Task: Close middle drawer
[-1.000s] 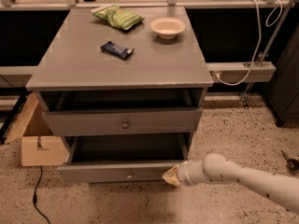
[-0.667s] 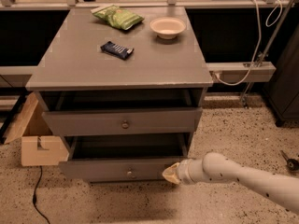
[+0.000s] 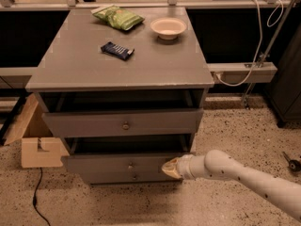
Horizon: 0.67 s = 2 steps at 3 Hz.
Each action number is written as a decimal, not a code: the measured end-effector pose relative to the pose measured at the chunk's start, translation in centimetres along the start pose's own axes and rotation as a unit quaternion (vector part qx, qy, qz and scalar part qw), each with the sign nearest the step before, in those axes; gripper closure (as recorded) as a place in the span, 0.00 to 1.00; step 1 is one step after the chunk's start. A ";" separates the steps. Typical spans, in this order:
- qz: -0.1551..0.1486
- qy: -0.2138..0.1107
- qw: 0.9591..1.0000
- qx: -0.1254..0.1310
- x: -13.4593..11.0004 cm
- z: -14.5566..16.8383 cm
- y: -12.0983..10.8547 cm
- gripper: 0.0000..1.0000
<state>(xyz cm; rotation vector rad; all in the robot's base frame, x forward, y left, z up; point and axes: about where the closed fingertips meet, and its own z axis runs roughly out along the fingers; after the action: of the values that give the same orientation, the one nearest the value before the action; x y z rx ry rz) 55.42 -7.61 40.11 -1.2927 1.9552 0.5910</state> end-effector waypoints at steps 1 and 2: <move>-0.028 -0.025 0.999 0.003 -1.8 1.8 -2.9 1.00; -0.031 -0.028 0.999 0.004 -2.0 2.0 -3.2 1.00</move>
Offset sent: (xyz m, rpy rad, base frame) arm 0.0920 0.0271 0.0046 0.0521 -0.1262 0.0567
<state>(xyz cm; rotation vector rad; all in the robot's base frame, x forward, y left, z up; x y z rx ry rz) 59.51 -6.28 40.40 -1.3135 1.8643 0.5830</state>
